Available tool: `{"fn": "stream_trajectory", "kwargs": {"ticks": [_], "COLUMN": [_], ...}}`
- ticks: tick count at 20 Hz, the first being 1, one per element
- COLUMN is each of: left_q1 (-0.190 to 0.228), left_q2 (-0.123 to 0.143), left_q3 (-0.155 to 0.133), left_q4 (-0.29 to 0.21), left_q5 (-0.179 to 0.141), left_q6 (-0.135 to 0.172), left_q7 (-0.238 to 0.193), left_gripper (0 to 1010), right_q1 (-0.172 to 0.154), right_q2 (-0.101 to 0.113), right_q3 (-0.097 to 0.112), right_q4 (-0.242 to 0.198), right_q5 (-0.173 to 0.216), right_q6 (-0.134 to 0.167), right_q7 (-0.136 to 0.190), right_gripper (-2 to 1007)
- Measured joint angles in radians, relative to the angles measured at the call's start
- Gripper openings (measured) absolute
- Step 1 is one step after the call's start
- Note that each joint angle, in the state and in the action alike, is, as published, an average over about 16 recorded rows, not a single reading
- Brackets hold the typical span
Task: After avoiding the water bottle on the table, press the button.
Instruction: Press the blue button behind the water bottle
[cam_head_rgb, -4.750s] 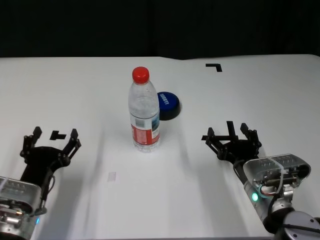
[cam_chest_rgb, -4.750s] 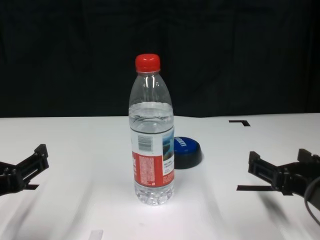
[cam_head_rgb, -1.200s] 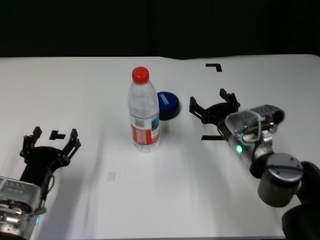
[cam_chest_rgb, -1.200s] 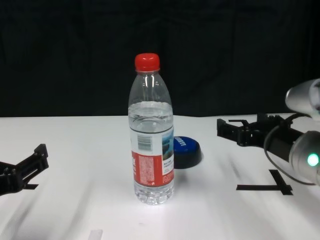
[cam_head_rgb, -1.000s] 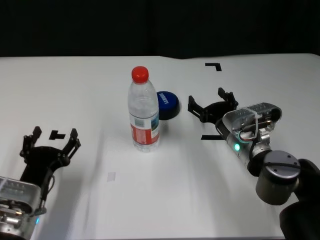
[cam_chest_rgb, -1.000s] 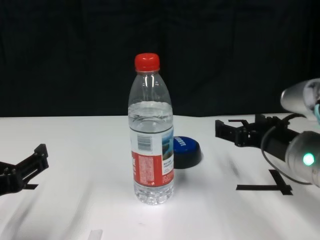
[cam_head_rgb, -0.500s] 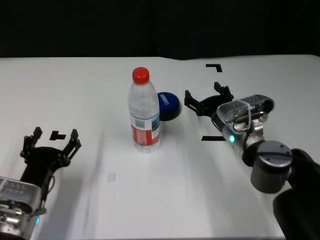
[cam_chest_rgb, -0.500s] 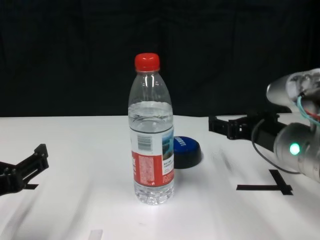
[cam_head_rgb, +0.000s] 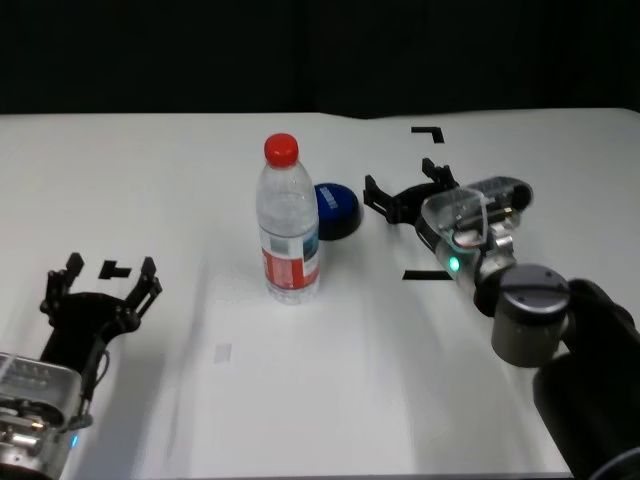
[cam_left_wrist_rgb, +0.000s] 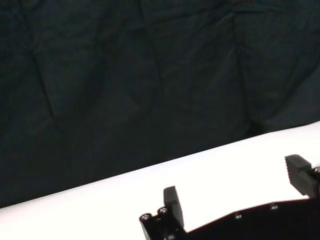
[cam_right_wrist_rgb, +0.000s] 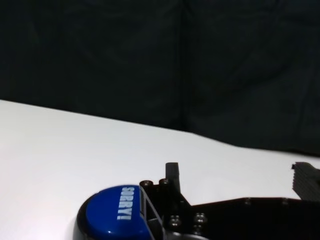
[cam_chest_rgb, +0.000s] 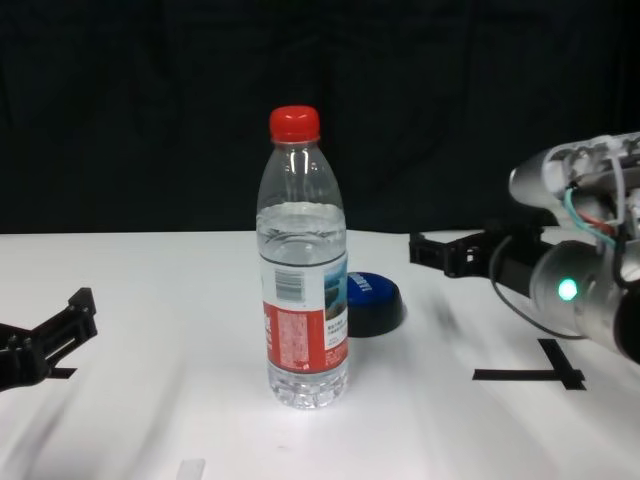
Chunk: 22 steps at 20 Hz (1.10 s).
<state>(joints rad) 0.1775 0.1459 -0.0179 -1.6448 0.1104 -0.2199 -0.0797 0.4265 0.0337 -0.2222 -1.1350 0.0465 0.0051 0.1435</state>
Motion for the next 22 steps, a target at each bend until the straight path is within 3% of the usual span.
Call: {"fn": "stream_trajectory", "kwargs": {"ticks": [11, 22], "left_q1": [0.0, 0.0], "left_q2": [0.0, 0.0], "left_q3": [0.0, 0.0], "left_q4": [0.0, 0.0], "left_q5": [0.0, 0.0], "left_q6": [0.0, 0.0], "left_q7": [0.0, 0.0], "left_gripper": [1003, 1003], "right_q1": [0.079, 0.136], "right_q2": [-0.022, -0.04], "right_q3": [-0.014, -0.031], "right_q4": [0.111, 0.189], "right_q5": [-0.023, -0.034], "right_q6": [0.024, 0.011], "right_q7": [0.004, 0.02], "right_gripper": [1003, 1003]}}
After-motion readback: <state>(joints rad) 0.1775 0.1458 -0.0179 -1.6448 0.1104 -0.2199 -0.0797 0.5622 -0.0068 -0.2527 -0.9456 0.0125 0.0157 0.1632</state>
